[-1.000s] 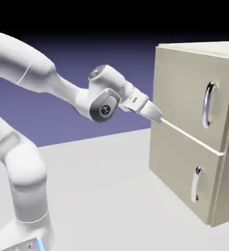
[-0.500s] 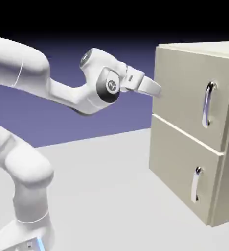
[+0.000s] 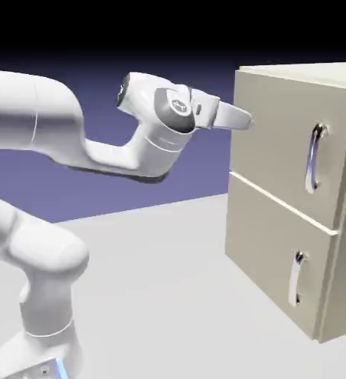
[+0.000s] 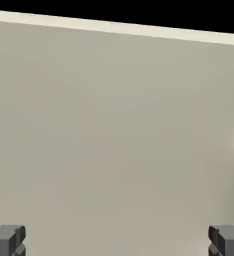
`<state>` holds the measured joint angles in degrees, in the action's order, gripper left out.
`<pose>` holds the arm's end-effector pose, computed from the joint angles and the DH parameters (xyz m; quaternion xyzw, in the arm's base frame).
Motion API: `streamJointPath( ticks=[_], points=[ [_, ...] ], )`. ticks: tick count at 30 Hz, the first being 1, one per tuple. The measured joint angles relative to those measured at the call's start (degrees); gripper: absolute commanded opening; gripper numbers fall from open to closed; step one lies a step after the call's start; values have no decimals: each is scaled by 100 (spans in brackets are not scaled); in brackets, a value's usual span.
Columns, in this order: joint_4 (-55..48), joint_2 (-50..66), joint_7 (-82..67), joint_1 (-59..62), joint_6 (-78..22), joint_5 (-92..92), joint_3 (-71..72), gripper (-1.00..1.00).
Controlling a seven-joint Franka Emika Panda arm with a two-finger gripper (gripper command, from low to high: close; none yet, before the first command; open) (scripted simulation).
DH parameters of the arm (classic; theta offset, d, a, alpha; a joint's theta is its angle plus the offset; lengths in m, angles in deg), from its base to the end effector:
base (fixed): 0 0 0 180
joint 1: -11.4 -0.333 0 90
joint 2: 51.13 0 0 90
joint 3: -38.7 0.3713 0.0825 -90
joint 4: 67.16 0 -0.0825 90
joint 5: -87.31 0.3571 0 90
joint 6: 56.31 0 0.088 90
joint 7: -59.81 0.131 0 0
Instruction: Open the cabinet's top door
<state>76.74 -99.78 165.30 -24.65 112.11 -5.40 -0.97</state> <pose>0.3350 -0.0492 0.6256 -0.7585 0.2518 -0.5608 0.2164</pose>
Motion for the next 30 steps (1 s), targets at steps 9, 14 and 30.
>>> streamJointPath(
  ticks=[9,14,30],
  points=[
    [-413,-387,1525,-855,-135,-2243,-960,0],
    [-643,-602,2372,-1330,-211,-3488,-1493,0],
    [-1339,-1253,4938,-2770,-438,-7262,-3107,0]
  ],
)
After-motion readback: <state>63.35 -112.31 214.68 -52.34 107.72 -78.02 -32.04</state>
